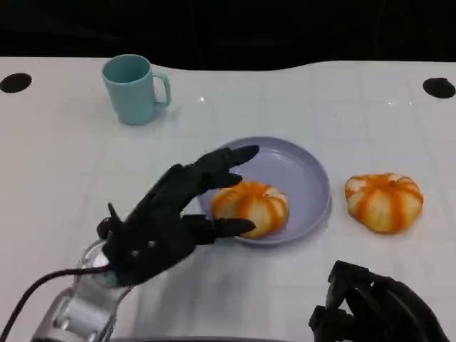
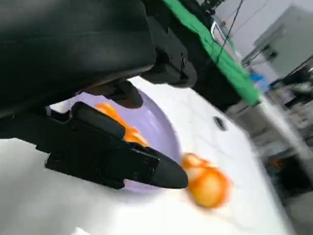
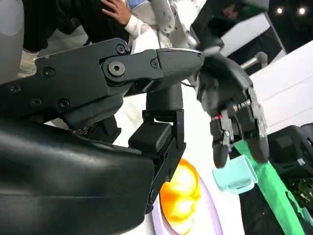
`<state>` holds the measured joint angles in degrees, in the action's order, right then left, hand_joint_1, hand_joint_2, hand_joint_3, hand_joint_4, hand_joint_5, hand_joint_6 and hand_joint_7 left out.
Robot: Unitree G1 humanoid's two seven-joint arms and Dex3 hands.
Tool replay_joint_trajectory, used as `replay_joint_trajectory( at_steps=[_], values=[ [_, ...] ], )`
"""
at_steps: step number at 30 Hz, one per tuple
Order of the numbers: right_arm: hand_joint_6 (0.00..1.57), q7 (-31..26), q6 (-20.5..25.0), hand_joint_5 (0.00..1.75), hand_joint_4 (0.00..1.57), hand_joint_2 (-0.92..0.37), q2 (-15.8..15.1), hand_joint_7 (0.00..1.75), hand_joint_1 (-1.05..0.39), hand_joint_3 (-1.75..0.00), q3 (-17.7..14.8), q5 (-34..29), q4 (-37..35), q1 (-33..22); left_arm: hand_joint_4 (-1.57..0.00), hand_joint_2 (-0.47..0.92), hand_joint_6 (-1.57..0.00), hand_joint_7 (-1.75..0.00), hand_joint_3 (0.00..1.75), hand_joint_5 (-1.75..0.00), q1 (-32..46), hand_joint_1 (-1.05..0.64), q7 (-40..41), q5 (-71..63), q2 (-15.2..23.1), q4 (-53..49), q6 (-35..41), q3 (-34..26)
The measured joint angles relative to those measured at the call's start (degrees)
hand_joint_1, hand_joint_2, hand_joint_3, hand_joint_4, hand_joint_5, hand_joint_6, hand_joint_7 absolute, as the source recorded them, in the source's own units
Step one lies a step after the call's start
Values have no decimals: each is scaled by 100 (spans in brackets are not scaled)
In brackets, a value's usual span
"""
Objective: Grasp the bread from the table and place it into the plate.
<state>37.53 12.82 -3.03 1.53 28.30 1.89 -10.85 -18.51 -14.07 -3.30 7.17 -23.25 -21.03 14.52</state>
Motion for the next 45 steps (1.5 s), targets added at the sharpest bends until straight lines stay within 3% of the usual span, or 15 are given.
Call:
replay_joint_trajectory(
  at_steps=[4, 7, 10, 14, 18, 25, 45],
  values=[
    [80, -33, 5, 160, 89, -92, 2, 134, -72, -22, 14, -28, 20, 6, -35, 92, -37, -110, 27, -156, 428, -62, -674, 872, -117, 282, 15, -249],
    [80, -53, 7, 160, 89, -92, 4, 134, -71, -22, 20, -32, 37, 13, -42, 92, -32, -147, 27, -173, 817, -55, -922, 1333, -210, 607, 162, -404],
    [80, -52, 10, 160, 89, -92, 6, 135, -72, -21, 22, -31, 39, 16, -46, 92, -32, -165, 25, -174, 1231, -60, -1060, 1688, -307, 943, 501, -524],
    [80, -57, 11, 158, 89, -92, 8, 134, -72, -20, 31, -39, 60, 13, -50, 92, -34, -169, 25, -175, 1797, -63, -1067, 2121, -420, 1495, 1157, -636],
    [81, -74, 12, 158, 90, -92, 8, 134, -72, -22, 39, -45, 92, 6, -64, 92, -44, -170, 30, -175, 2262, -58, -1110, 2483, -528, 1888, 1537, -741],
    [79, -82, 13, 157, 88, -92, 7, 136, -73, -21, 47, -54, 96, 13, -73, 92, -46, -175, 34, -175, 2876, -57, -1206, 2748, -687, 2278, 1825, -768],
    [78, 86, 11, 158, 88, -92, -92, 133, -70, -23, -44, -41, 59, 11, -78, 92, -49, -175, 32, -175, 3164, -54, -1598, 2941, -839, 2393, 2188, -796]
  ],
)
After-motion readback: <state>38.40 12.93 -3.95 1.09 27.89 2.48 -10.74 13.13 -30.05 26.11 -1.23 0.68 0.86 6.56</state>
